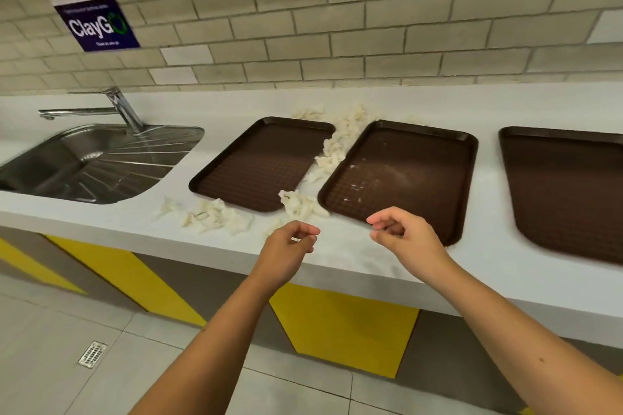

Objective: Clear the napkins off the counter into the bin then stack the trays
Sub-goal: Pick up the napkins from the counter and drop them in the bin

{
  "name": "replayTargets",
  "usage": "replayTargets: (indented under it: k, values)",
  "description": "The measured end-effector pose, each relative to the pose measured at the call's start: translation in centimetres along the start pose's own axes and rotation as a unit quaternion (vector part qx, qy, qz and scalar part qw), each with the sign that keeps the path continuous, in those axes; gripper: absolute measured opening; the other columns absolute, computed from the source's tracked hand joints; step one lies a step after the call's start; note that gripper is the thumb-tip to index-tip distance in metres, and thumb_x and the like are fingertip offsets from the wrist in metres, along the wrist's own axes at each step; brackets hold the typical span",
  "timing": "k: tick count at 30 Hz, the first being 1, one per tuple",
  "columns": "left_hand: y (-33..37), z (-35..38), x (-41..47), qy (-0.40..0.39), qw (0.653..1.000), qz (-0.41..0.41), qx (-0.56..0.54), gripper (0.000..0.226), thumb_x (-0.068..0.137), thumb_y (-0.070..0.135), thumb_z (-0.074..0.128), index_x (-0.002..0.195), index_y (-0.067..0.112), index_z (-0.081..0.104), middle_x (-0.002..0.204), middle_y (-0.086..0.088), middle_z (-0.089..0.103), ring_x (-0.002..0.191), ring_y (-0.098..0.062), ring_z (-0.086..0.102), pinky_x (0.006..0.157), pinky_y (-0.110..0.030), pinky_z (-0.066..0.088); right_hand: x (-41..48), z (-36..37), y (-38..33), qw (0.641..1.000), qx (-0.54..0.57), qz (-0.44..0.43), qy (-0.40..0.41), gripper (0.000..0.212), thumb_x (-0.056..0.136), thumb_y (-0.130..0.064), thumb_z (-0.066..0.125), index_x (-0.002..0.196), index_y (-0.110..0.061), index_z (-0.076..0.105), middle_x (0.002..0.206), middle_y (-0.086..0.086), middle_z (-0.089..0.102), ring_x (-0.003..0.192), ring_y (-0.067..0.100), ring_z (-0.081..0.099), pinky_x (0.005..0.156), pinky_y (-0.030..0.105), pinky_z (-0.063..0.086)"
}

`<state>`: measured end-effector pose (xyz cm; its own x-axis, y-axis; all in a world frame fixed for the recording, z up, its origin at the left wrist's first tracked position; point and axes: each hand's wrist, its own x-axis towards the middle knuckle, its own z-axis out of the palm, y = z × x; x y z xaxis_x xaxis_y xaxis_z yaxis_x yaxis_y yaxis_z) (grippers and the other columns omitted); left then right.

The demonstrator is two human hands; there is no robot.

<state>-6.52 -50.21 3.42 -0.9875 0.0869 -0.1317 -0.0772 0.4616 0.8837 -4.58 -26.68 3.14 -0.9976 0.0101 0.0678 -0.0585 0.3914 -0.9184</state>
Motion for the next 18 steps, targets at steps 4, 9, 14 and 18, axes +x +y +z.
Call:
replayTargets:
  k: [4,9,14,18]
  values:
    - [-2.3,-3.5,1.6,0.041,0.999,-0.017,0.022,0.015,0.093,0.016,0.057,0.094,0.027,0.068,0.094,0.005,0.067,0.084,-0.012,0.067,0.075,-0.033,0.051,2.1,3.8,-0.4,0.999,-0.022,0.005,-0.027,0.015,0.086,-0.016,0.069,0.095,-0.028,0.069,0.092,-0.009,0.066,0.071,0.0,0.055,0.063,0.009,0.043]
    - [-3.9,-5.6,4.0,0.069,0.995,-0.03,0.062,0.015,0.092,0.017,0.058,0.096,0.027,0.068,0.098,0.008,0.067,0.083,-0.019,0.065,0.063,-0.022,0.045,5.9,6.3,-0.4,0.997,-0.057,-0.007,-0.06,0.017,0.088,-0.017,0.067,0.101,-0.028,0.069,0.097,-0.009,0.065,0.076,0.006,0.058,0.065,0.011,0.043]
    - [-4.4,-6.7,5.8,0.088,0.99,-0.036,0.102,0.013,0.093,0.018,0.057,0.099,0.025,0.067,0.1,0.01,0.064,0.077,-0.006,0.06,0.057,-0.013,0.039,8.3,8.8,-0.1,0.983,-0.114,-0.028,-0.138,0.021,0.088,-0.029,0.067,0.108,-0.036,0.065,0.097,-0.008,0.06,0.075,0.006,0.057,0.07,0.021,0.045]
    - [-5.0,-7.3,7.0,0.107,0.988,-0.035,0.11,0.014,0.093,0.018,0.057,0.101,0.024,0.068,0.1,0.01,0.065,0.078,-0.006,0.061,0.058,-0.013,0.04,8.9,11.7,0.7,0.957,-0.207,-0.059,-0.193,0.038,0.081,-0.053,0.068,0.116,-0.044,0.059,0.103,-0.01,0.049,0.081,0.003,0.052,0.074,0.027,0.046]
